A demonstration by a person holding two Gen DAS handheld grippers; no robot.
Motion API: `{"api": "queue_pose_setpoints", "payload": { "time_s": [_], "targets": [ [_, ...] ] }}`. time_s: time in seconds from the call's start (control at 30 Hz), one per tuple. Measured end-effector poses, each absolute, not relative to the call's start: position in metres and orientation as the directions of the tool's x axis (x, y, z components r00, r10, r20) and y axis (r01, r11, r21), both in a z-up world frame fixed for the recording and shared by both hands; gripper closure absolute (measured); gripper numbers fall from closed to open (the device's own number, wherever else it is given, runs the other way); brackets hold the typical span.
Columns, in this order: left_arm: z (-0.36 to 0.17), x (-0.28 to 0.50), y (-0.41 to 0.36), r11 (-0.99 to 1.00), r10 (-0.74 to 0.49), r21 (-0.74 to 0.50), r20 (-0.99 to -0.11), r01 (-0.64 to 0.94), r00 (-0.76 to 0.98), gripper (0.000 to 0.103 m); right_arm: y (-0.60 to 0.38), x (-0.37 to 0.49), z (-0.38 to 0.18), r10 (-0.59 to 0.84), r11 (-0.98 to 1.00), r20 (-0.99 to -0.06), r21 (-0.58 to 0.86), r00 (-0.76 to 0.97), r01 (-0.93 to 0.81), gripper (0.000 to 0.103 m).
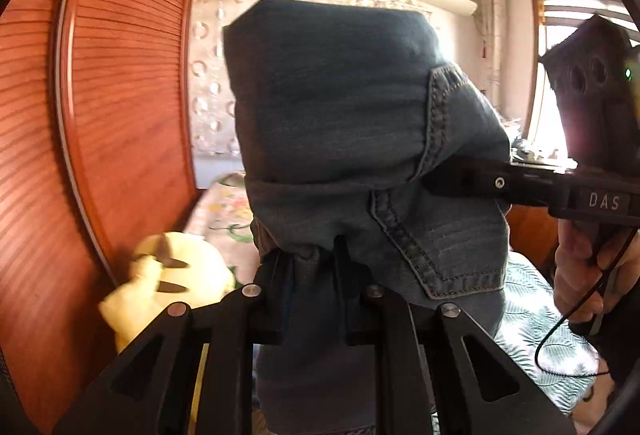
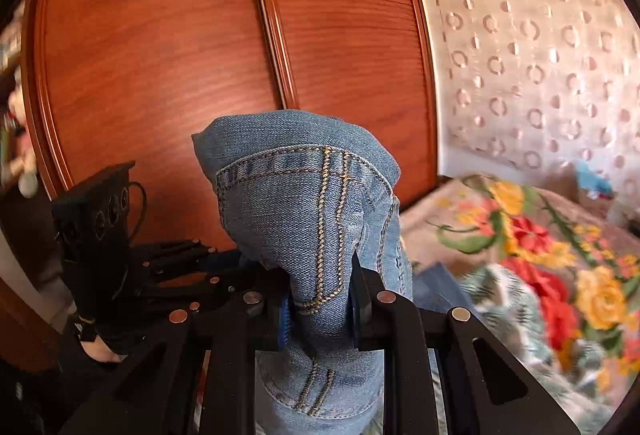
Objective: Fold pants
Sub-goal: 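Lift the folded jeans up with the right gripper, then lower the jeans onto the folded stack by the yellow plush toy and open the right gripper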
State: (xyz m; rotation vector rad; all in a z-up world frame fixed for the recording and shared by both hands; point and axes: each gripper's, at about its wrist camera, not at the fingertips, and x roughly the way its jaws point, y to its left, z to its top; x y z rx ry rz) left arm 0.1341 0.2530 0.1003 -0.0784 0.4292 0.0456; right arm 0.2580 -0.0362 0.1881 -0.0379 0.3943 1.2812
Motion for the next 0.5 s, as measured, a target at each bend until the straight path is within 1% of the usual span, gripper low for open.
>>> {"api": "queue_pose_setpoints", "payload": {
  "time_s": [0.07,0.13,0.2,0.23,0.3,0.37,0.43,0.5],
  "targets": [
    [0.098,0.147,0.260,0.995,0.056,-0.047,-0.430,-0.084,0.901,0.084,-0.033,0.277,0.174,0.939,0.276,-0.278,0.266,0.201,-0.924,0.081],
    [0.090,0.167,0.264,0.994,0.073,-0.033,-0.461,-0.100,0.885,0.084,-0.029,0.304,0.149,0.945,0.270,-0.273,0.348,0.178,-0.898,0.081],
    [0.081,0.184,0.266,0.994,0.079,-0.023,-0.502,-0.104,0.861,0.084,-0.021,0.343,0.121,0.943,0.278,-0.298,0.452,0.151,-0.847,0.081],
    [0.064,0.206,0.271,0.994,0.072,-0.025,-0.543,-0.102,0.837,0.084,-0.017,0.361,0.104,0.933,0.304,-0.324,0.477,0.156,-0.825,0.080],
    [0.034,0.236,0.276,0.995,0.048,-0.043,-0.612,-0.094,0.789,0.084,-0.010,0.387,0.073,0.901,0.371,-0.392,0.475,0.185,-0.798,0.079],
    [0.002,0.262,0.275,0.995,0.042,-0.036,-0.674,-0.090,0.738,0.084,-0.007,0.402,0.049,0.856,0.446,-0.462,0.436,0.230,-0.782,0.076],
    [-0.015,0.273,0.270,0.995,0.074,0.004,-0.691,-0.099,0.719,0.084,-0.008,0.412,0.036,0.802,0.522,-0.522,0.375,0.291,-0.766,0.072],
    [-0.022,0.278,0.268,0.995,0.071,0.002,-0.695,-0.097,0.715,0.084,-0.011,0.419,0.030,0.761,0.565,-0.562,0.328,0.325,-0.757,0.065]
  ]
}}
